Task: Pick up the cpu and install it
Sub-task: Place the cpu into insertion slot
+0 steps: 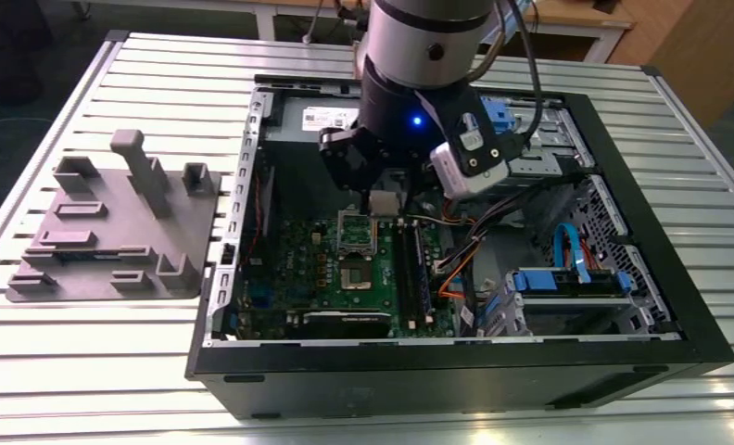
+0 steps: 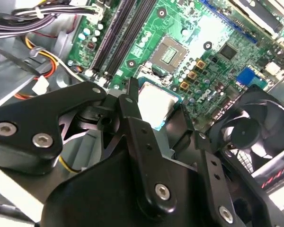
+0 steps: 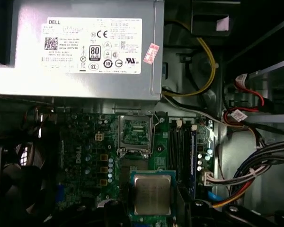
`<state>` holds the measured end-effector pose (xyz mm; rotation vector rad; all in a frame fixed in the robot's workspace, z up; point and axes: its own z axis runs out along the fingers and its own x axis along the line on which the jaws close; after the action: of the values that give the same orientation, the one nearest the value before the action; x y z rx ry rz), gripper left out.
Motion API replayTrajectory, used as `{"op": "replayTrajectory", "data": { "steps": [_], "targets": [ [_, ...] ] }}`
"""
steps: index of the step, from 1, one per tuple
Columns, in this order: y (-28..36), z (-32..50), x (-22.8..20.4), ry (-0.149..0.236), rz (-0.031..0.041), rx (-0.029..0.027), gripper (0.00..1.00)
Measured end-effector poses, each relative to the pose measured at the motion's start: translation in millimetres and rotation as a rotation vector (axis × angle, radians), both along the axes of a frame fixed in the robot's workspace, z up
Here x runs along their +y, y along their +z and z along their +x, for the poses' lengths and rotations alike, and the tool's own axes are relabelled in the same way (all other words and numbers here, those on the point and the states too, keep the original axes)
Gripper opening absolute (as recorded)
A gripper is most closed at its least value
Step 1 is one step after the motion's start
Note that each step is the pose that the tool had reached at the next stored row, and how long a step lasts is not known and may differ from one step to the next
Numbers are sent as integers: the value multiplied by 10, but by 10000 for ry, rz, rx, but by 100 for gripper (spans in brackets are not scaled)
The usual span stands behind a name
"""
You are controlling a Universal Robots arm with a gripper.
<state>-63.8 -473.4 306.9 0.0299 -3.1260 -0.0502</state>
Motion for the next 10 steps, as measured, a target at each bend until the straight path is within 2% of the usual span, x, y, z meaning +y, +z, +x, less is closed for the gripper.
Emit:
{"op": "replayTrajectory", "data": {
  "steps": [4,8,10],
  "targets": [
    [-71,-39,-6,-1,-2,0,47],
    [-146,-44,-89,-2,0,-1,47],
    [-181,-44,-98,-3,0,0,47]
  ]
}}
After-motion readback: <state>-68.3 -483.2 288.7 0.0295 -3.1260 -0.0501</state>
